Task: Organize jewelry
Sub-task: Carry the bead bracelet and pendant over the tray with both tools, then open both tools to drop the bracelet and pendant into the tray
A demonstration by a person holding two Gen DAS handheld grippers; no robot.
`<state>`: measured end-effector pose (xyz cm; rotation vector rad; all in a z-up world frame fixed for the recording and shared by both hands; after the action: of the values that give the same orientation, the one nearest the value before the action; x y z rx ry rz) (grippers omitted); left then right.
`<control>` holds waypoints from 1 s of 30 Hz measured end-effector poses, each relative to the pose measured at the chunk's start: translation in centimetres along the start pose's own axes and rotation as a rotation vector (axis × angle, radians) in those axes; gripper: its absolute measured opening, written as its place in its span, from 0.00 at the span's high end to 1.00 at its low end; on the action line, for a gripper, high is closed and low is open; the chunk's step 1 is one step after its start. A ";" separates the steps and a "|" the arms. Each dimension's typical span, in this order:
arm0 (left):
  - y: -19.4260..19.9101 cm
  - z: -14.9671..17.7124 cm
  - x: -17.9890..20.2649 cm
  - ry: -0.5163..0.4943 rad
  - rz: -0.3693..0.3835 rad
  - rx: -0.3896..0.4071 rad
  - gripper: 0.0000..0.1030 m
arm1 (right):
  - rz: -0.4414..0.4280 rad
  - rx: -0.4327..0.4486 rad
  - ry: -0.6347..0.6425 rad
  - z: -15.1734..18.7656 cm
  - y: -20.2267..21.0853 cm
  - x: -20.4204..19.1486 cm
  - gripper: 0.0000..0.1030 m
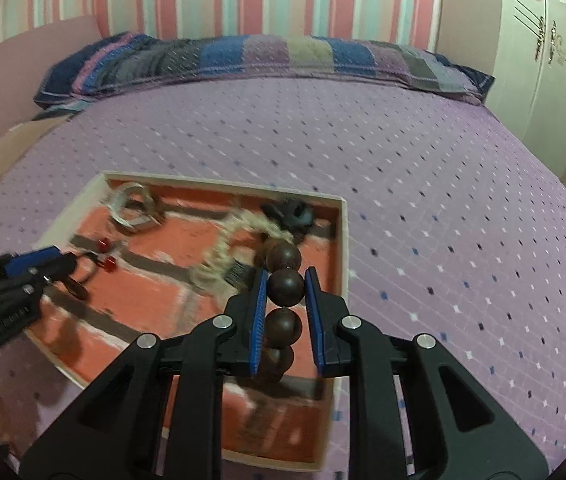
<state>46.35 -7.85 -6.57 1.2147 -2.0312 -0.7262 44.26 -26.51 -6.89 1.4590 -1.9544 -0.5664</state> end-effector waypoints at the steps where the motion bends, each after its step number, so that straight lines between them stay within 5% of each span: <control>1: -0.3 0.1 -0.1 -0.004 0.003 -0.008 0.75 | 0.009 -0.008 0.005 0.3 -0.3 0.2 0.81; 16: -5.6 -0.8 -2.2 -0.041 -0.074 -0.138 0.75 | 0.076 -0.121 0.048 1.5 -4.8 -1.4 0.81; 27: -6.8 -1.1 -1.5 -0.093 -0.116 -0.159 0.72 | 0.083 -0.163 0.089 1.5 -6.7 -2.4 0.81; 30: -6.5 -1.1 -1.2 -0.093 -0.097 -0.163 0.61 | 0.062 -0.152 0.100 1.4 -6.3 -2.4 0.62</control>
<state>51.09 -9.60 -10.93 1.2114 -1.9545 -0.9920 48.02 -26.12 -12.63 1.3040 -1.8308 -0.5900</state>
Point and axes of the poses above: each gripper's, at about its wrist camera, not at the fingertips, and y roughly against the way its jaws point, x to its right, z to its underside, the point moved 3 cm from there along -y, roughly the way its jaws point, and after that the axes turned 15 degrees about z, right-handed, at the moved point
